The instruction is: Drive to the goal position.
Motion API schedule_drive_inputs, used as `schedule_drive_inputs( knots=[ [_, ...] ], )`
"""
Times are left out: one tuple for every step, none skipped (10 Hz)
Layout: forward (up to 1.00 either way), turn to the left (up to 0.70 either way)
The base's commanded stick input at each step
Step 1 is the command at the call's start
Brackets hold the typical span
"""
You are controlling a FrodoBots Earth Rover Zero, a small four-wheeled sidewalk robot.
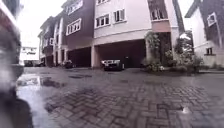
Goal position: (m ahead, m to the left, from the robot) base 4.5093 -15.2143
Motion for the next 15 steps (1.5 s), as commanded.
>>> schedule_drive_inputs(
  knots=[
    [0.0,-0.7],
    [0.0,-0.69],
    [0.0,-0.7],
    [0.0,-0.7],
    [0.0,-0.7],
    [0.0,-0.7],
    [0.0,-0.7],
    [0.0,-0.7],
    [0.0,-0.7],
    [0.0,-0.7],
    [0.0,-0.7],
    [0.0,-0.7],
    [0.0,-0.7],
    [0.0,-0.7],
    [0.0,-0.7]
  ],
)
